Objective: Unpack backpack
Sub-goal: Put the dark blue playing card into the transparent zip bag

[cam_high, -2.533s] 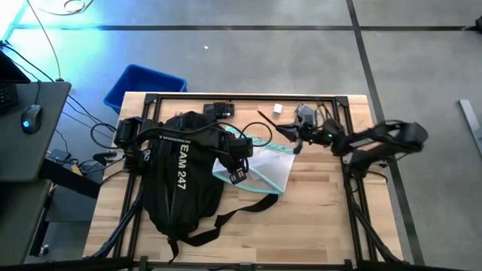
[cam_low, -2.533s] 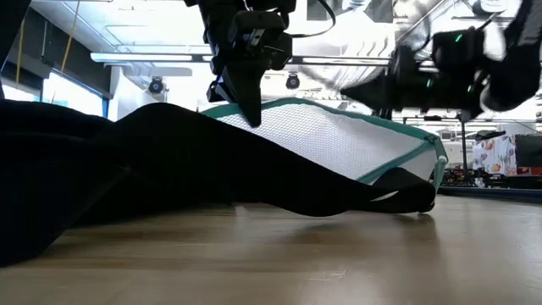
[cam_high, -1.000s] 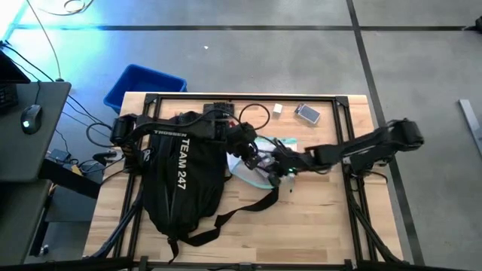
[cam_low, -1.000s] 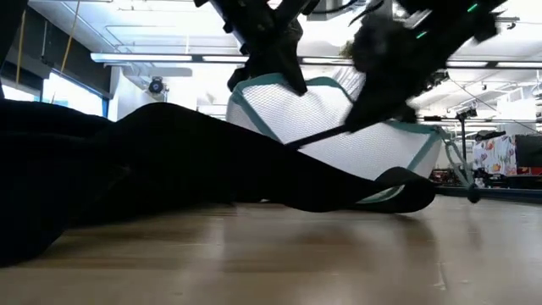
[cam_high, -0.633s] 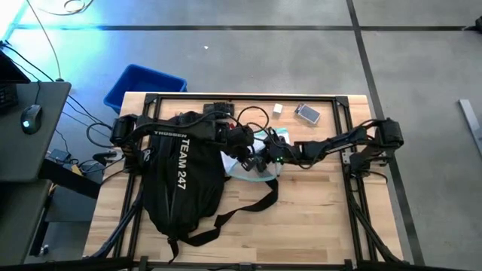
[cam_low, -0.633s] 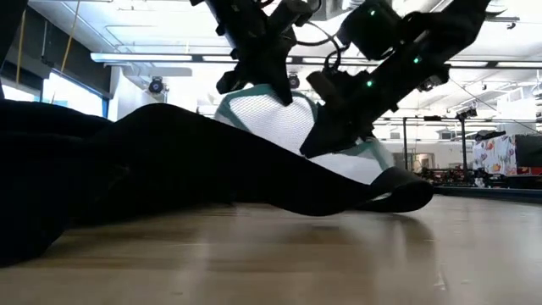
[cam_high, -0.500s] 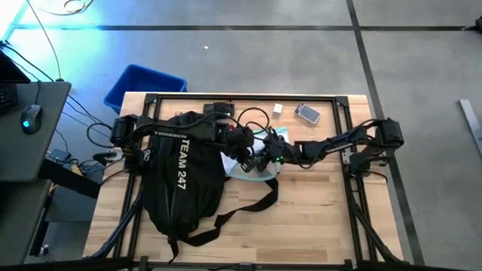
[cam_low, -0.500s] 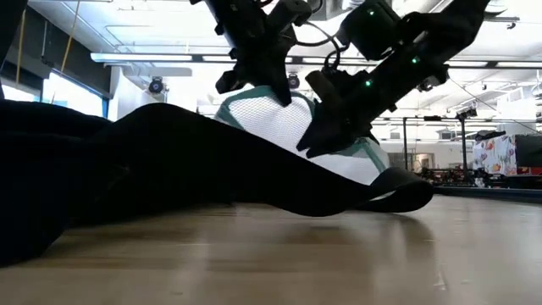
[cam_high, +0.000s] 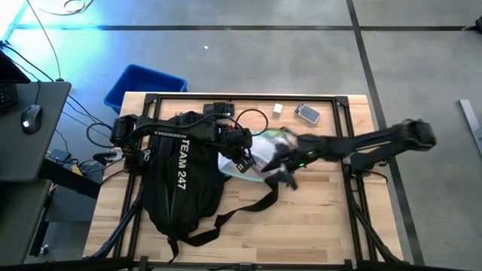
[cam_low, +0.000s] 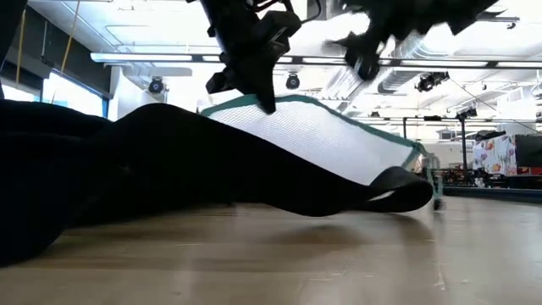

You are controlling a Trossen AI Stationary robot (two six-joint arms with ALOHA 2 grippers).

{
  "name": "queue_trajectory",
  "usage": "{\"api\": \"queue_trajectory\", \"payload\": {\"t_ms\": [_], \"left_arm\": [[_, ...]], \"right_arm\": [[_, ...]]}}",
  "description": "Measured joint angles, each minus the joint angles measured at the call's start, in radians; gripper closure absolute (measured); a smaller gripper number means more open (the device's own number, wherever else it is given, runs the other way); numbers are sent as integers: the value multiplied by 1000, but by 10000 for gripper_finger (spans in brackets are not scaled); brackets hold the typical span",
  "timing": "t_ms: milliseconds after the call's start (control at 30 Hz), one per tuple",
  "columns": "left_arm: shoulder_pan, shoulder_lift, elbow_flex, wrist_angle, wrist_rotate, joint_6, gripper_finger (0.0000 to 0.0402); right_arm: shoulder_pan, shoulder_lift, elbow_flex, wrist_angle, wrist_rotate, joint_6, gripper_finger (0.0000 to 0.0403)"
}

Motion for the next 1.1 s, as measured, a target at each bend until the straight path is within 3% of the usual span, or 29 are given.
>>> {"api": "queue_trajectory", "payload": {"t_ms": [100, 267, 333, 467, 700, 967, 1100], "left_arm": [[0, 0, 0, -4, -3, 15, 402], [0, 0, 0, 3, -11, 30, 402], [0, 0, 0, 10, -12, 38, 402], [1, 0, 0, 12, -12, 39, 402], [1, 0, 0, 13, -8, 70, 402], [7, 0, 0, 15, 1, 64, 402], [8, 0, 0, 21, 3, 61, 402]], "right_arm": [[-23, -160, 0, -75, 72, 8, 229], [-134, -377, 2, -336, 472, 62, 248], [-226, -417, 2, -480, 534, 66, 252], [-470, -412, 2, -669, 436, 59, 249], [-814, -181, 19, -784, 164, -251, 189], [-995, 214, 294, -1007, 192, -614, 69], [-1035, 366, 403, -1085, 192, -740, 36]]}}
